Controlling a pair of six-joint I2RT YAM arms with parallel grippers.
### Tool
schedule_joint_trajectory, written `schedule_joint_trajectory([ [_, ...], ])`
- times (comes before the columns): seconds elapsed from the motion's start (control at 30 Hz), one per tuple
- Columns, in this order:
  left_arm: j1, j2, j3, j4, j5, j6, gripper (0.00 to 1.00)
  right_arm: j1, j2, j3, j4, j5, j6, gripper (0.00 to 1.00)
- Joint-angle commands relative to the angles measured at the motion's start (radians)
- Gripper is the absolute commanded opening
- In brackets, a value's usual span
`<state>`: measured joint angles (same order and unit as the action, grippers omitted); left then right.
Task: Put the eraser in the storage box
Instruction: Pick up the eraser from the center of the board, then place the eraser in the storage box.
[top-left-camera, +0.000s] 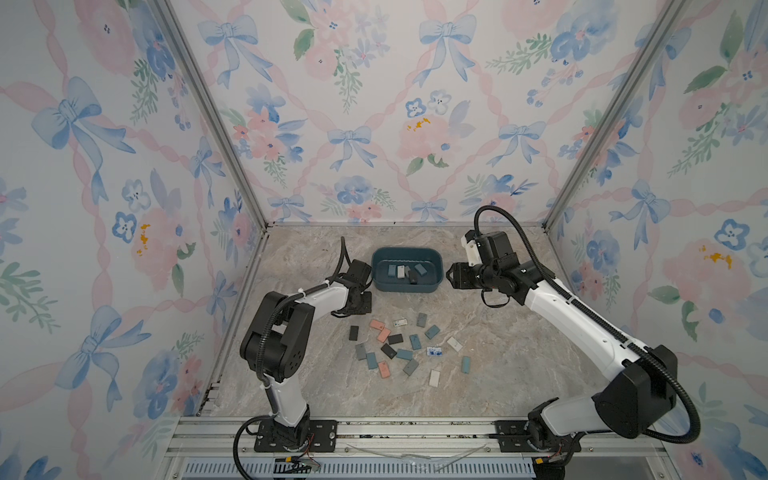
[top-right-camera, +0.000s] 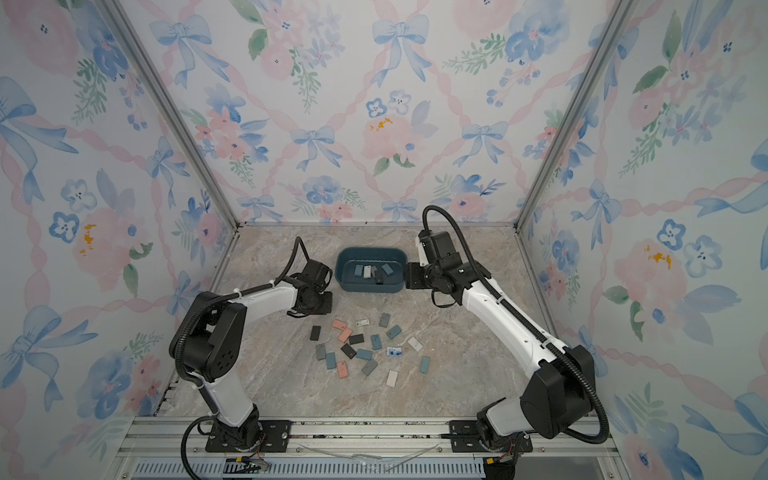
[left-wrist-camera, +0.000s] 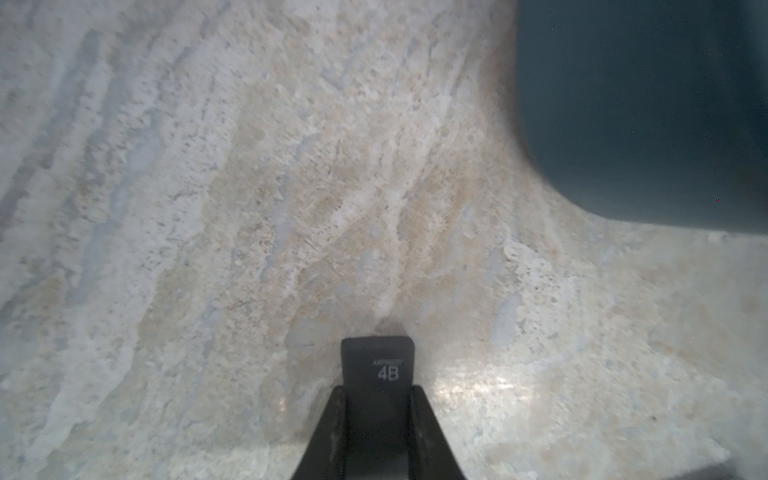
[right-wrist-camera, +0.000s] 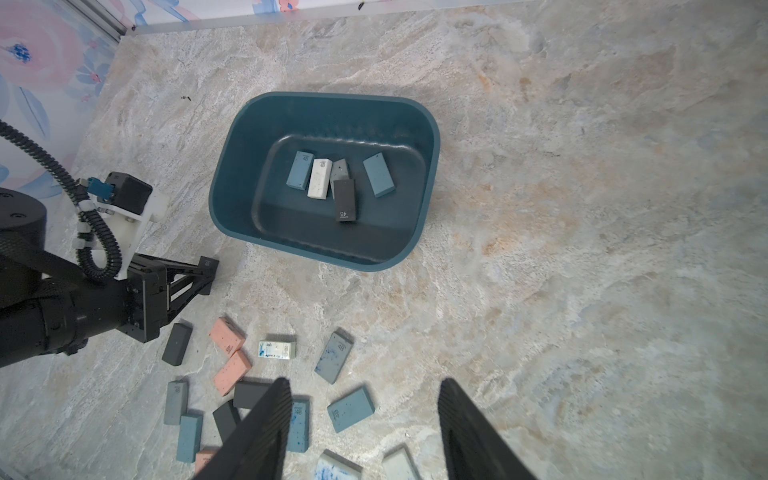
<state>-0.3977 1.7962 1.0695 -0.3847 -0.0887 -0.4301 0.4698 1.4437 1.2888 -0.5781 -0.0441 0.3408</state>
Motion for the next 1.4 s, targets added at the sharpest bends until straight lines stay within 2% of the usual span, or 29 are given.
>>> schedule_joint_trajectory([
  [0.0,0.0,-0.011,0.015,-0.056,0.007,-0.009,0.16,-0.015,-0.029,-0.007,0.008,0.01,0.013,0.59],
  [0.53,-0.01,-0.136,0.08,-0.08,0.031,-0.012,0.17,-0.019,-0.017,-0.009,0.018,-0.001,0.014,0.59],
  [0.8,-0.038,-0.161,0.19,-0.083,0.032,-0.006,0.18,-0.024,-0.022,-0.02,0.023,-0.005,0.013,0.59],
  [1.03,-0.066,-0.082,0.324,-0.086,0.026,0.025,0.19,-0.03,-0.032,-0.037,0.032,-0.01,0.019,0.59],
  [1.37,-0.082,0.163,0.592,-0.152,0.035,0.083,0.18,-0.039,-0.048,-0.073,0.044,-0.017,0.035,0.59],
])
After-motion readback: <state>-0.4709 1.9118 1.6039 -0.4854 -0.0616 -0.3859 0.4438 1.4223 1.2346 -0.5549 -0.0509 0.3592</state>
